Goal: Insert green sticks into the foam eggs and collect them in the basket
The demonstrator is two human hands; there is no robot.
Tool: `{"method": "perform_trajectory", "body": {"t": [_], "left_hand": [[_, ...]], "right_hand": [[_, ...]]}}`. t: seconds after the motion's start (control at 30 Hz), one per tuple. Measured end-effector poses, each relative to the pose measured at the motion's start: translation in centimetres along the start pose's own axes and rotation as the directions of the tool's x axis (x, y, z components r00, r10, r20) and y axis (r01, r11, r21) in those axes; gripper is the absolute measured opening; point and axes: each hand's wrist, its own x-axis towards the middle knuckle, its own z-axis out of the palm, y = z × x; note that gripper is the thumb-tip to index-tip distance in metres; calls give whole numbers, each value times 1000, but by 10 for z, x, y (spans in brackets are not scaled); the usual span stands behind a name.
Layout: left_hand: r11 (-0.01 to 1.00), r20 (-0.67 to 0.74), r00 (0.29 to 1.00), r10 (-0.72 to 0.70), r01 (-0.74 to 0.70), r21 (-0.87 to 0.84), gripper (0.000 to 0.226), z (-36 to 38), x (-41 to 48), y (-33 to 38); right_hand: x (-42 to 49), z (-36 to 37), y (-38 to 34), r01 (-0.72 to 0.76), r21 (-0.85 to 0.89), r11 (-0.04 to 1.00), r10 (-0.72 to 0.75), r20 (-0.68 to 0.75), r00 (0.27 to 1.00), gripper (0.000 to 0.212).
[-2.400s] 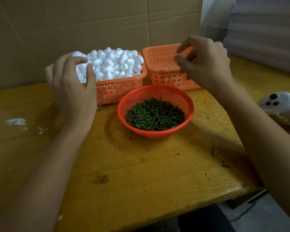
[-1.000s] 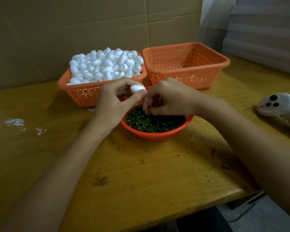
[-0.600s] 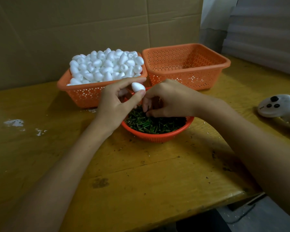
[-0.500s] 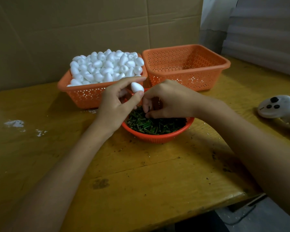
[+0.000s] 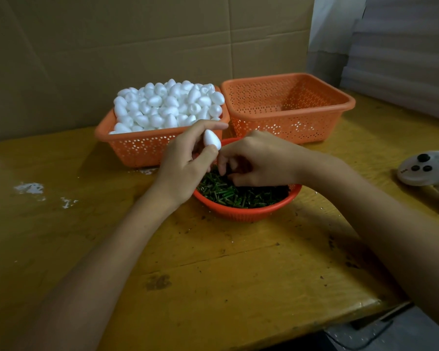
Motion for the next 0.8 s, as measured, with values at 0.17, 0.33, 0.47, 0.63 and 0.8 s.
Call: {"method": "perform_trajectory", "body": {"t": [0.17, 0.33, 0.47, 0.63, 0.8], "left_hand": [[999, 14, 1000, -12, 12, -51, 22, 0, -1, 1], [999, 8, 1000, 19, -18, -51, 7, 1, 0, 1], [998, -3, 1000, 25, -25, -59, 8, 1, 1, -2], [994, -15, 1000, 16, -18, -107, 9, 2, 2, -4], [998, 2, 1000, 5, -5, -60, 10, 0, 3, -6]], "right_hand": [[2, 1, 1, 9, 4, 1000, -9, 12, 1000, 23], [3, 3, 0, 19, -12, 1000, -19, 16, 1000, 22], [4, 2, -1, 31, -35, 999, -31, 14, 999, 22], [1, 3, -2, 43, -63, 997, -42, 13, 999, 24], [-1, 4, 0, 27, -37, 999, -27, -1, 1000, 25]]}}
